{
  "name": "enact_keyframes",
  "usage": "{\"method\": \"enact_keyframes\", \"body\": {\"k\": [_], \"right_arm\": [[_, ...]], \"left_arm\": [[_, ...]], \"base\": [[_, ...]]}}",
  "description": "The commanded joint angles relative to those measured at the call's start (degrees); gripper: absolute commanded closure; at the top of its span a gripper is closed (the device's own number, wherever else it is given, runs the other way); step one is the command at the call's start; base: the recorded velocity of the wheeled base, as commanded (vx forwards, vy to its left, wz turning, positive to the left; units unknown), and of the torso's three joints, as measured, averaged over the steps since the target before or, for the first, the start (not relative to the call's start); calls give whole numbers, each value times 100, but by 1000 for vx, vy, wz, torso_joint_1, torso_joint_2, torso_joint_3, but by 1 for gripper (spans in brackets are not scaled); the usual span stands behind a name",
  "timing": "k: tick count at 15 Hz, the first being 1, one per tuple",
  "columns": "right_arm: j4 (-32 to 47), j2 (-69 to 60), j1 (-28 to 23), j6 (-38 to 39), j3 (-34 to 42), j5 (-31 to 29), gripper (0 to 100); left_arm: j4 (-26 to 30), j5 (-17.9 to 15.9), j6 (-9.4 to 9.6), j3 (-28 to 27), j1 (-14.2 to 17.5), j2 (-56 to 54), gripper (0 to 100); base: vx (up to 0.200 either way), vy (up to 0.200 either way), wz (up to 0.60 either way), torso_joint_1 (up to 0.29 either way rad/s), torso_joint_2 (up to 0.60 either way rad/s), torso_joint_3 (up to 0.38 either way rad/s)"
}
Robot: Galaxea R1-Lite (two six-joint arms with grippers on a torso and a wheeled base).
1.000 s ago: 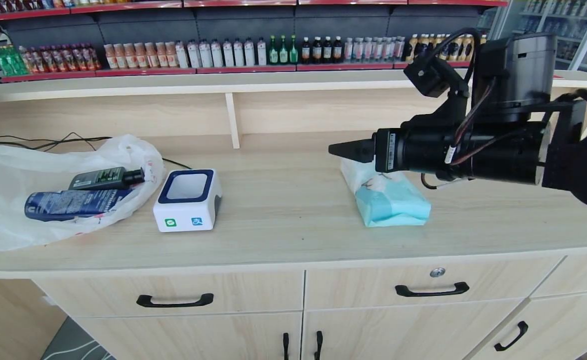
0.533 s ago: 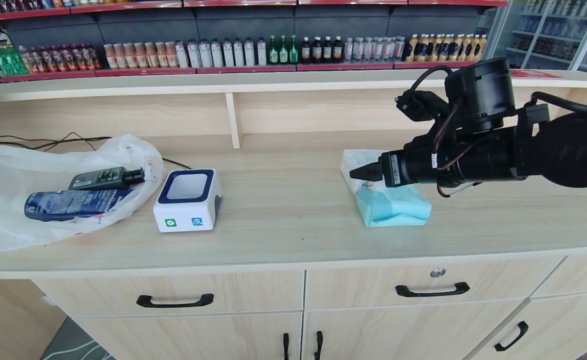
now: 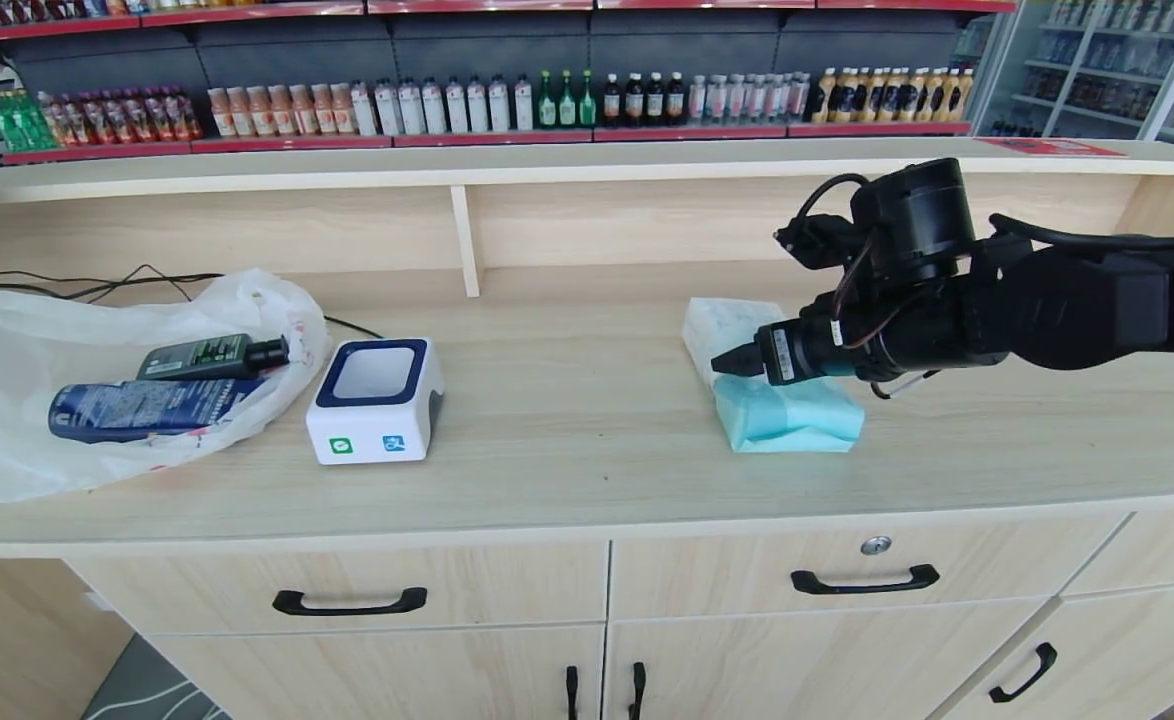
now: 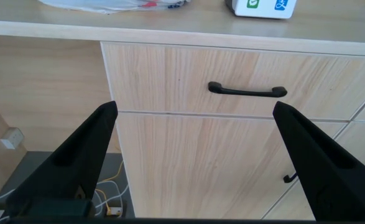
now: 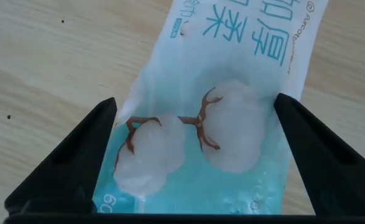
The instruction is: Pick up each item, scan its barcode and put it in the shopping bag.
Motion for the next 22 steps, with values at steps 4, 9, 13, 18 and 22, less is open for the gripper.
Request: {"method": "enact_keyframes", "body": {"k": [4,9,13,18,22], "right_arm": [[-14,269,0,130,64,27,0],[338,392,44,447,-243,-148,0],[1014,401,132,1089,-648,-228,0],[856,418,106,1053,-991,-219,100],[839,-100,150,1027,-859,-228,100]], "left_arm": [[-1,1,-1,0,1,-2,0],[-1,1,-1,0,1,-2,0],[-1,1,-1,0,1,-2,0],[-1,1,-1,0,1,-2,0],[-1,1,-1,0,1,-2,0]], "base": [[0,0,0,0,0,0],[0,0,0,0,0,0],[0,0,0,0,0,0],[0,0,0,0,0,0],[0,0,0,0,0,0]]}}
